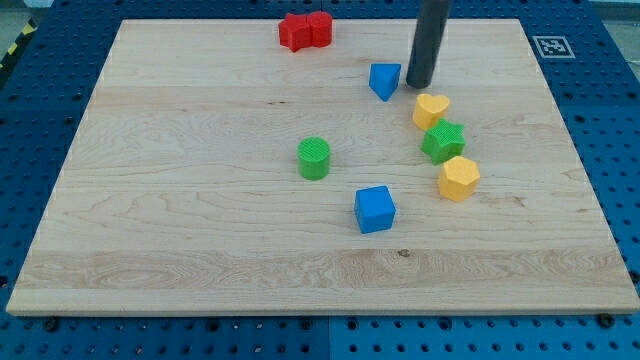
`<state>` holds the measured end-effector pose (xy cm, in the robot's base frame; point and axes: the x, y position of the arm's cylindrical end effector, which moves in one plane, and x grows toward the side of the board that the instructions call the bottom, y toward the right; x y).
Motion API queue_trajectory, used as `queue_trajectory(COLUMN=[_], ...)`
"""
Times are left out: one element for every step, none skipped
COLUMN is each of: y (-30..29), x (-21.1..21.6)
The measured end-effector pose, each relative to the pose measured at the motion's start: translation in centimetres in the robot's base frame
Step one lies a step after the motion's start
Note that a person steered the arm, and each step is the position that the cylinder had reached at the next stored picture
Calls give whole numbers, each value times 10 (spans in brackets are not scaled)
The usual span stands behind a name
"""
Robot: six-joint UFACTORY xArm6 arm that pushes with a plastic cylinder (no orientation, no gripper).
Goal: Move the blue triangle to the bottom left of the red star
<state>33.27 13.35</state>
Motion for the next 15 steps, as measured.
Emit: queue_trajectory(y=[8, 0, -21, -31, -41, -55, -62, -74, -98, -124, -136, -137, -151, -171, -175], x=[16, 4, 1, 1, 1, 1, 1, 1, 1, -8, -35, -56, -58, -58, -56])
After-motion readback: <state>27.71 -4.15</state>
